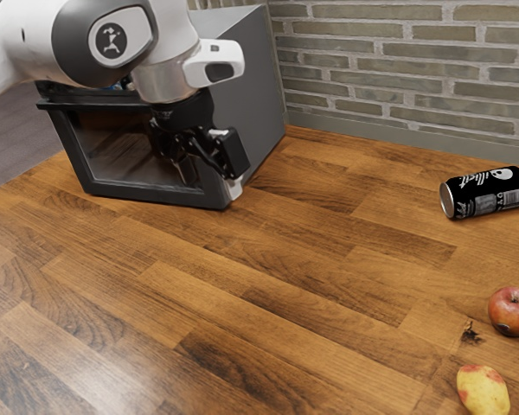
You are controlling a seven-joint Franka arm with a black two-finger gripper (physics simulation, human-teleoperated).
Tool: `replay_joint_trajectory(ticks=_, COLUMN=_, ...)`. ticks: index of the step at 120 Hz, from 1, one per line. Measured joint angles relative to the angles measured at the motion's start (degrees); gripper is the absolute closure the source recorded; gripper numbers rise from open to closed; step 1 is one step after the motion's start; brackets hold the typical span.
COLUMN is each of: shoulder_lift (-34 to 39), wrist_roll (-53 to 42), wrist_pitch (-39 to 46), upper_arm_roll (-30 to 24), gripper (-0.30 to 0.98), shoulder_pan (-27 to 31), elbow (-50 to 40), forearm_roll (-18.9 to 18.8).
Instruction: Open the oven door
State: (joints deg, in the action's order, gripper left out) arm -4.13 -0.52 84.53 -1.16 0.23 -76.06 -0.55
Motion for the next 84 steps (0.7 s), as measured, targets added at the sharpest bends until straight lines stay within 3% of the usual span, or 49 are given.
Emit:
replay_joint_trajectory(ticks=22, shoulder_lift=0.13, wrist_roll=-0.24, wrist_pitch=-1.13, upper_arm_roll=0.12, gripper=0.00, shoulder_pan=-0.02, elbow=0.39, forearm_roll=0.14)
replay_joint_trajectory(ticks=32, shoulder_lift=2.67, wrist_roll=-1.29, wrist_pitch=-2.36, upper_arm_roll=1.84, gripper=0.00, shoulder_pan=-1.04, elbow=5.92, forearm_roll=0.67)
replay_joint_trajectory(ticks=43, shoulder_lift=9.09, wrist_roll=-6.55, wrist_pitch=-1.51, upper_arm_roll=20.50, gripper=0.01, shoulder_pan=-16.10, elbow=12.11, forearm_roll=1.27)
replay_joint_trajectory(ticks=46, shoulder_lift=9.78, wrist_roll=-7.98, wrist_pitch=0.09, upper_arm_roll=24.89, gripper=0.01, shoulder_pan=-13.50, elbow=12.67, forearm_roll=0.93)
replay_joint_trajectory(ticks=56, shoulder_lift=5.15, wrist_roll=-12.53, wrist_pitch=8.82, upper_arm_roll=33.54, gripper=0.01, shoulder_pan=4.90, elbow=12.59, forearm_roll=-1.44)
replay_joint_trajectory(ticks=66, shoulder_lift=-0.80, wrist_roll=-18.11, wrist_pitch=18.01, upper_arm_roll=37.75, gripper=0.00, shoulder_pan=17.24, elbow=9.63, forearm_roll=2.53)
replay_joint_trajectory(ticks=84, shoulder_lift=-9.42, wrist_roll=-29.29, wrist_pitch=32.10, upper_arm_roll=37.78, gripper=0.00, shoulder_pan=7.64, elbow=8.16, forearm_roll=16.57)
